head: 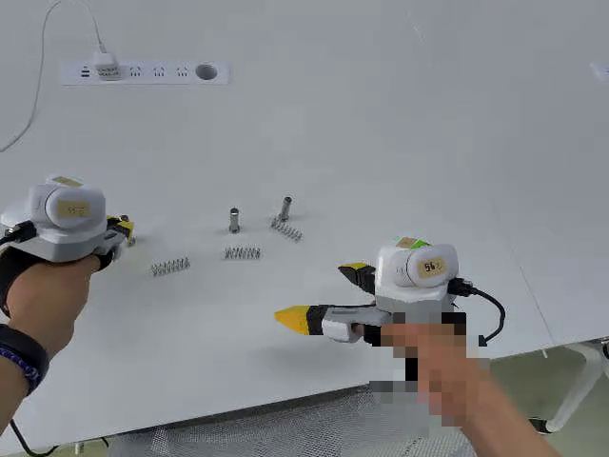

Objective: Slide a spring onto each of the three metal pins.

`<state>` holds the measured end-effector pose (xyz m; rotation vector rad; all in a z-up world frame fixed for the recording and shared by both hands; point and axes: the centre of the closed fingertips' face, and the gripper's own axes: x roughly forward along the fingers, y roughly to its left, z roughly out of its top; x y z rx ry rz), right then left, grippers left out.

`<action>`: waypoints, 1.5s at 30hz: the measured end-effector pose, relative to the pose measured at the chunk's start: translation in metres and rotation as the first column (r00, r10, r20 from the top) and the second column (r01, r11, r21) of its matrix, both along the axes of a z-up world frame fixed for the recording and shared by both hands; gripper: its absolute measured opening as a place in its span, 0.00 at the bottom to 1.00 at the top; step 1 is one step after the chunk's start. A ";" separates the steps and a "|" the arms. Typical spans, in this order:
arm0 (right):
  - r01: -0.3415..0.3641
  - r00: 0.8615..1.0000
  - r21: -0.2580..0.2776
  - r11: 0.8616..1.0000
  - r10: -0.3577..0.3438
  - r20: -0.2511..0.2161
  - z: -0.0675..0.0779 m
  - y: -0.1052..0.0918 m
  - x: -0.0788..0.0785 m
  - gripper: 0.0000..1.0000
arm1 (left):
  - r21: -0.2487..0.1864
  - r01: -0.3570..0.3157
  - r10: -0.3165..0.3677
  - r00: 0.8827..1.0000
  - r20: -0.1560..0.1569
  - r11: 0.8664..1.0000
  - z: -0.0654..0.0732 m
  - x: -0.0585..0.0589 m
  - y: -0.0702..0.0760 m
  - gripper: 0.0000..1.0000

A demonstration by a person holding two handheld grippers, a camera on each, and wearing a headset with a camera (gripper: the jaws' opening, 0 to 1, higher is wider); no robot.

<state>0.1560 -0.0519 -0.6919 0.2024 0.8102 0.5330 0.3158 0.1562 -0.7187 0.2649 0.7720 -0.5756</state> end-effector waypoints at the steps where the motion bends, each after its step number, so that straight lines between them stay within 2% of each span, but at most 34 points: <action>1: 0.000 1.000 0.001 1.000 0.000 0.000 0.000 0.000 0.000 0.84 | -0.005 -0.002 0.002 1.000 0.003 1.000 0.000 0.000 0.000 0.07; 24: -0.008 1.000 0.004 1.000 0.008 -0.006 -0.001 0.003 -0.001 0.84 | -0.013 -0.001 0.002 1.000 0.020 1.000 -0.001 -0.006 -0.004 0.07; 45: -0.012 1.000 0.002 1.000 0.012 -0.011 -0.002 0.003 -0.002 0.84 | -0.035 0.009 -0.008 1.000 0.028 0.999 -0.002 -0.007 -0.028 0.07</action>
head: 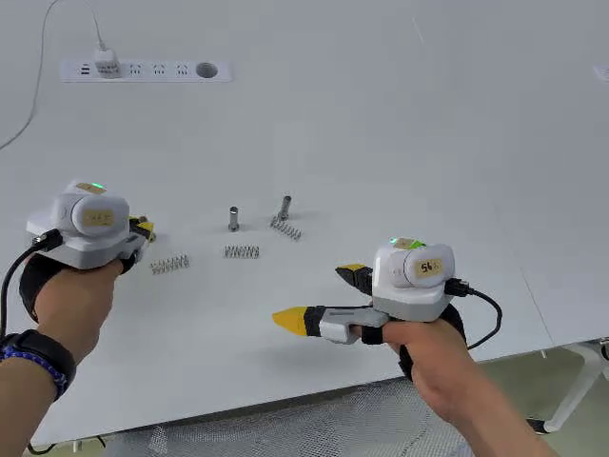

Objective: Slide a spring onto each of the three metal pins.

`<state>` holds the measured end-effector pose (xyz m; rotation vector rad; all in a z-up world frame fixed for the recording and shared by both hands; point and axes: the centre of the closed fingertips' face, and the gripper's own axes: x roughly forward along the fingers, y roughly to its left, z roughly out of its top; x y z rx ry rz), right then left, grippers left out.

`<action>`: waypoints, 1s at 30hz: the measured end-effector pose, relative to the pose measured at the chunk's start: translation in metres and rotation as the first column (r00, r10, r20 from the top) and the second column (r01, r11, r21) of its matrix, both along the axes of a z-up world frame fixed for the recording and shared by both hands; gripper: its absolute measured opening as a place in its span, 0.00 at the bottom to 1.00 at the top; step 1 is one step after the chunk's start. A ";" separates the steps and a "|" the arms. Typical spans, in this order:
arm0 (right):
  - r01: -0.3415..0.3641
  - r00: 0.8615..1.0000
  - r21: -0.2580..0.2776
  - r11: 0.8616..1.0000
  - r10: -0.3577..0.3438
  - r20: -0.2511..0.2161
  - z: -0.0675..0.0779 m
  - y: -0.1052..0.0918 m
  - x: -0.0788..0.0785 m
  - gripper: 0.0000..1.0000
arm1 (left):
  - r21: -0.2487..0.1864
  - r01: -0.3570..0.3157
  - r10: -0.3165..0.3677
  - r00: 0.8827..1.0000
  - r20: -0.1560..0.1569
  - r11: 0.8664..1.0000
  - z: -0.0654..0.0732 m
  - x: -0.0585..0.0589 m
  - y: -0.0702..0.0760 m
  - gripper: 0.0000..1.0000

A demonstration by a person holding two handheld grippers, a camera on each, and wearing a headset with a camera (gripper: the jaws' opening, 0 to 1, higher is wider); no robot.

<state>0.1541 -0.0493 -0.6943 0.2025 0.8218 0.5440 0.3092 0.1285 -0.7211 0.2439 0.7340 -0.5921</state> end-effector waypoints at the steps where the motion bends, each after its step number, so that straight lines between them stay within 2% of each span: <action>1: -0.001 1.000 0.000 1.000 0.001 0.000 0.000 0.000 0.000 0.84 | -0.001 0.001 -0.001 1.000 -0.001 1.000 0.000 0.000 -0.001 0.07; 12: -0.005 1.000 -0.001 1.000 0.005 -0.002 -0.001 0.002 0.000 0.84 | -0.008 0.012 -0.012 1.000 0.004 1.000 0.001 -0.001 -0.009 0.07; 23: -0.002 1.000 0.002 1.000 0.002 -0.005 -0.002 0.001 -0.001 0.83 | 0.013 0.027 -0.027 1.000 0.016 1.000 0.001 0.000 -0.010 0.07; 30: -0.006 1.000 0.003 1.000 0.006 -0.005 -0.002 0.003 -0.001 0.83 | 0.011 0.015 -0.015 1.000 0.003 1.000 -0.001 -0.001 -0.008 0.08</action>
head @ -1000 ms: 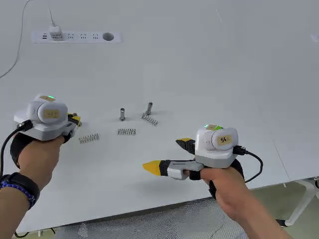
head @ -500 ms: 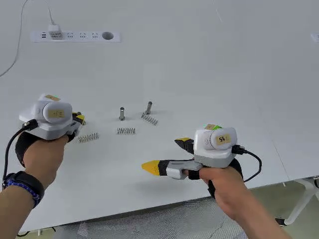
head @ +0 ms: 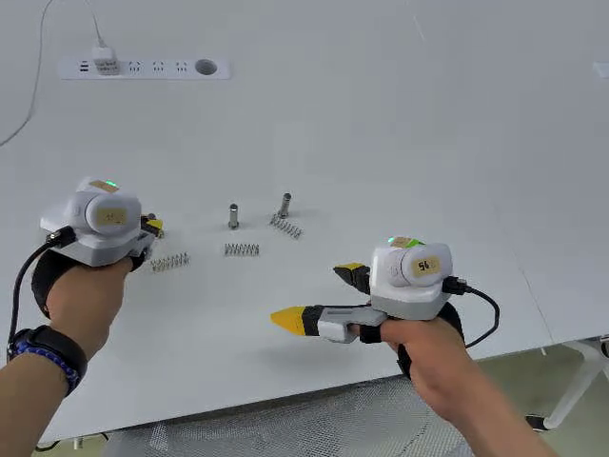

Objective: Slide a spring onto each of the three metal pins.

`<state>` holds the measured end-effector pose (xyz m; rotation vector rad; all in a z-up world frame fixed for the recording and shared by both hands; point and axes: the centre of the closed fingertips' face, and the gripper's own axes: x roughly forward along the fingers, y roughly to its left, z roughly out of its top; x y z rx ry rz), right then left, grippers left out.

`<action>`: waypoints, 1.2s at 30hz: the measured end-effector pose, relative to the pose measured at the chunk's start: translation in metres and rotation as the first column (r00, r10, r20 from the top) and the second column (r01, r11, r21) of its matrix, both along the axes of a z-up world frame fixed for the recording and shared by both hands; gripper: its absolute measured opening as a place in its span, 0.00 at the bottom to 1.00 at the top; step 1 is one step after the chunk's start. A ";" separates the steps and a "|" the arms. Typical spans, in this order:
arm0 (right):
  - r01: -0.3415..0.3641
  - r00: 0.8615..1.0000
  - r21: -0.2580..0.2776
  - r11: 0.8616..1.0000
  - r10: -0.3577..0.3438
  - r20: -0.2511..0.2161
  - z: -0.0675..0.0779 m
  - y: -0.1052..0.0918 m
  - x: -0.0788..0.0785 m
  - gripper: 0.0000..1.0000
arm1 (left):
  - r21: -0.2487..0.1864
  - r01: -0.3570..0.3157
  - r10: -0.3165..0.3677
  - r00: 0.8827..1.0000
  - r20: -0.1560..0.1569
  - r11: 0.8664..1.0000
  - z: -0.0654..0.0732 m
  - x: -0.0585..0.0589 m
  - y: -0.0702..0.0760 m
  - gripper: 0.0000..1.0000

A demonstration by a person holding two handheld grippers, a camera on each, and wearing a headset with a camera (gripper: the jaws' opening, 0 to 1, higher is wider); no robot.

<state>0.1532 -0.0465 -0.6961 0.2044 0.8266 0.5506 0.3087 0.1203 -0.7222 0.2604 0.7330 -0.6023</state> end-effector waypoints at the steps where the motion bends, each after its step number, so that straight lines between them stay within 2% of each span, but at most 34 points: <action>1: 0.000 1.000 0.000 1.000 0.000 0.000 0.000 0.000 0.000 0.83 | 0.000 -0.002 0.002 1.000 0.000 1.000 0.000 0.000 0.000 0.08; 13: 0.000 1.000 -0.002 1.000 0.000 -0.001 0.000 -0.001 0.000 0.83 | 0.008 0.000 0.000 1.000 -0.019 1.000 -0.006 -0.002 0.001 0.08; 17: 0.000 1.000 -0.001 1.000 0.000 0.000 0.000 -0.001 0.000 0.83 | 0.012 -0.001 0.002 1.000 -0.014 1.000 -0.005 -0.004 0.002 0.09; 23: -0.002 1.000 0.000 1.000 0.002 0.000 0.000 0.000 0.000 0.83 | 0.014 -0.002 0.002 0.999 -0.047 1.000 -0.012 -0.013 0.005 0.15; 25: 0.001 1.000 0.002 1.000 -0.001 0.000 0.000 -0.001 0.000 0.83 | 0.010 -0.003 0.003 0.998 -0.067 1.000 -0.015 -0.018 0.006 0.18; 36: -0.005 1.000 0.004 1.000 0.005 -0.009 -0.004 0.001 -0.003 0.83 | 0.008 -0.012 0.013 0.994 -0.110 1.000 -0.023 -0.037 0.018 0.24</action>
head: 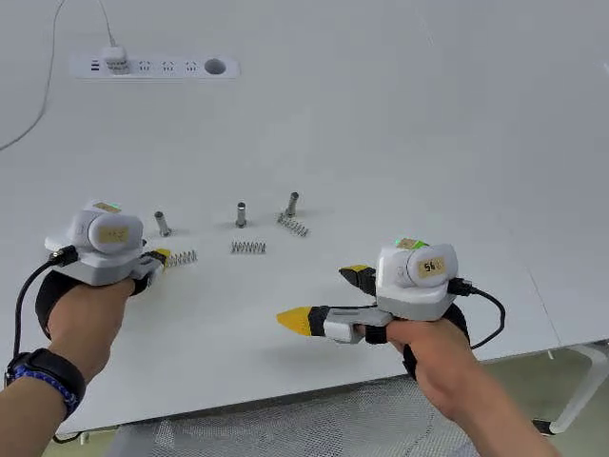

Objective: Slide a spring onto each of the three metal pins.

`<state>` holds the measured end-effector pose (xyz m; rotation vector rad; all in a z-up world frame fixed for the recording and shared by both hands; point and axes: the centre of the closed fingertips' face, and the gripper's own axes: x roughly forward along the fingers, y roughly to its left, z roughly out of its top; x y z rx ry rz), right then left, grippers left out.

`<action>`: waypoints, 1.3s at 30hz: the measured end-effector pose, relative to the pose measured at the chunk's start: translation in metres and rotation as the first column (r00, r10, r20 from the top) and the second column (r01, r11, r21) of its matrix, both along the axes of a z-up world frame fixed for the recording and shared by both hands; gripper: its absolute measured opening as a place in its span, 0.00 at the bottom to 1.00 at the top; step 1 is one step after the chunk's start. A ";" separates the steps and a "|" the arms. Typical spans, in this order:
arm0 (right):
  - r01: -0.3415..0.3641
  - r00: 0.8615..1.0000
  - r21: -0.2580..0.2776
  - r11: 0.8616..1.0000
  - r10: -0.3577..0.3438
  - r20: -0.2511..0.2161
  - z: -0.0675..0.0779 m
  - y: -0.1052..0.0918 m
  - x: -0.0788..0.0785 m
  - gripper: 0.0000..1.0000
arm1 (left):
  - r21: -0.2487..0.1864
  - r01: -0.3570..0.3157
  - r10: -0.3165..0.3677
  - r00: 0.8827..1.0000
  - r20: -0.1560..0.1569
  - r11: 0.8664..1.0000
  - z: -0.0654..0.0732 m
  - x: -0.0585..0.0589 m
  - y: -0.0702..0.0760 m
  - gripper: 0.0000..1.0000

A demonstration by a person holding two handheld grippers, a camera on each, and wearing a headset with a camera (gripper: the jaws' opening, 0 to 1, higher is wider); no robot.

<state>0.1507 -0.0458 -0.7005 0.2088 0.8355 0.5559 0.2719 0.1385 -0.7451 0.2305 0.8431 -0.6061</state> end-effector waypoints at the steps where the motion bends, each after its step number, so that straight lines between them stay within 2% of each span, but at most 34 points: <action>1: -0.002 1.000 0.000 1.000 0.002 0.000 0.000 0.000 0.000 0.83 | -0.005 -0.002 0.002 1.000 -0.005 1.000 0.000 -0.002 0.001 0.24; 8: -0.008 1.000 0.002 1.000 0.008 -0.001 -0.002 0.003 0.000 0.83 | -0.023 -0.016 0.015 1.000 -0.026 1.000 -0.001 -0.011 0.007 0.28; 12: -0.011 1.000 0.006 1.000 0.011 -0.006 -0.004 0.004 -0.001 0.83 | -0.024 -0.017 0.016 0.999 -0.028 1.000 -0.001 -0.017 0.012 0.29; 16: -0.020 1.000 0.003 1.000 0.020 -0.009 -0.006 0.006 -0.001 0.83 | -0.056 -0.046 0.043 0.998 -0.042 0.997 0.002 -0.020 0.017 0.32; 25: -0.043 0.999 -0.003 0.999 0.043 0.002 -0.006 0.011 0.002 0.83 | -0.076 -0.031 0.029 0.999 -0.017 0.997 0.017 -0.026 0.027 0.37; 31: -0.050 0.999 -0.007 0.999 0.050 0.018 -0.005 0.013 0.006 0.84 | -0.117 -0.011 0.011 1.000 0.002 0.993 0.027 -0.032 0.028 0.42; 34: -0.047 0.998 -0.008 0.999 0.047 0.029 -0.003 0.013 0.008 0.84 | -0.123 0.007 -0.005 1.000 0.013 0.992 0.031 -0.035 0.029 0.44; 39: -0.049 0.998 -0.010 0.999 0.049 0.034 -0.004 0.012 0.008 0.84 | -0.156 0.013 -0.011 1.000 0.012 0.988 0.035 -0.037 0.032 0.52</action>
